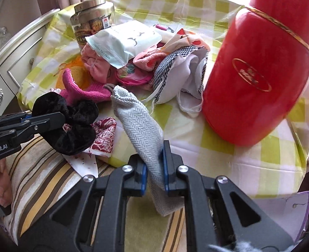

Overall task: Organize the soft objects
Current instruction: 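Grasp the black scrunchie with the left tool while the right tool grasps the grey pouch, then carry scrunchie and pouch into the white box and open both tools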

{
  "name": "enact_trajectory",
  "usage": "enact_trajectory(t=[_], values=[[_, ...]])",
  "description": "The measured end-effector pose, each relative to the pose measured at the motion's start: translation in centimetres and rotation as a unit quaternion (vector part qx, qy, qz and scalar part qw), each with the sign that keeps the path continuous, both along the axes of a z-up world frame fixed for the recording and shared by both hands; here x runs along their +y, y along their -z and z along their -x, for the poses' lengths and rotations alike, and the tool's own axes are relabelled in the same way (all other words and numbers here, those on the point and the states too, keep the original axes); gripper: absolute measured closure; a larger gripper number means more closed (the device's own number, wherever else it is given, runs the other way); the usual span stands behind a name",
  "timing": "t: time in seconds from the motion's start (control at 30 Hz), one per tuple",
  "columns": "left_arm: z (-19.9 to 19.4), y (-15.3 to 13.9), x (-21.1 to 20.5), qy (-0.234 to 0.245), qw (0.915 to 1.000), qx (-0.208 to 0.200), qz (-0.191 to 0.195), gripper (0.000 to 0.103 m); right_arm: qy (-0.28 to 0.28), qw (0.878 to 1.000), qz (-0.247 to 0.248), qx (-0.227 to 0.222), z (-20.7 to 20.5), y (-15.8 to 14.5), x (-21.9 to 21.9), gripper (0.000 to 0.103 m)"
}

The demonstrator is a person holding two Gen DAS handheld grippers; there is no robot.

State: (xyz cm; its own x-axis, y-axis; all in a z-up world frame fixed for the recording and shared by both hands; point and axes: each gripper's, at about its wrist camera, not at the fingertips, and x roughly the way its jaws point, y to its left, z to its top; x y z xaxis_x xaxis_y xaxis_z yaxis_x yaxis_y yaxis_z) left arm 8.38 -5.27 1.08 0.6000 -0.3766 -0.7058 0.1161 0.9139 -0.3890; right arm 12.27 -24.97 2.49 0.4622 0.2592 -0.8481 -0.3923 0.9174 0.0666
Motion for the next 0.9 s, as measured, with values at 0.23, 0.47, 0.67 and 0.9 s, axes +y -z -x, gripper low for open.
enact_trajectory(t=[0.23, 0.47, 0.67, 0.9], values=[[1.5, -2.5, -1.8, 0.008, 0.9984, -0.055, -0.007, 0.091, 0.046, 0.998, -0.036, -0.013, 3.8, -2.1, -3.6, 0.088], [3.0, -4.4, -5.9, 0.057, 0.9955, -0.076, -0.004, 0.091, 0.104, 0.993, -0.057, -0.020, 7.3, -3.7, -9.2, 0.088], [3.9, -4.9, -11.2, 0.126, 0.9894, -0.073, 0.013, 0.091, 0.161, 0.985, -0.055, -0.024, 9.9, -4.0, -14.1, 0.088], [5.1, -5.4, -18.0, 0.204, 0.9764, -0.062, 0.032, 0.091, 0.225, 0.973, -0.037, -0.032, 12.5, -3.9, -19.5, 0.088]])
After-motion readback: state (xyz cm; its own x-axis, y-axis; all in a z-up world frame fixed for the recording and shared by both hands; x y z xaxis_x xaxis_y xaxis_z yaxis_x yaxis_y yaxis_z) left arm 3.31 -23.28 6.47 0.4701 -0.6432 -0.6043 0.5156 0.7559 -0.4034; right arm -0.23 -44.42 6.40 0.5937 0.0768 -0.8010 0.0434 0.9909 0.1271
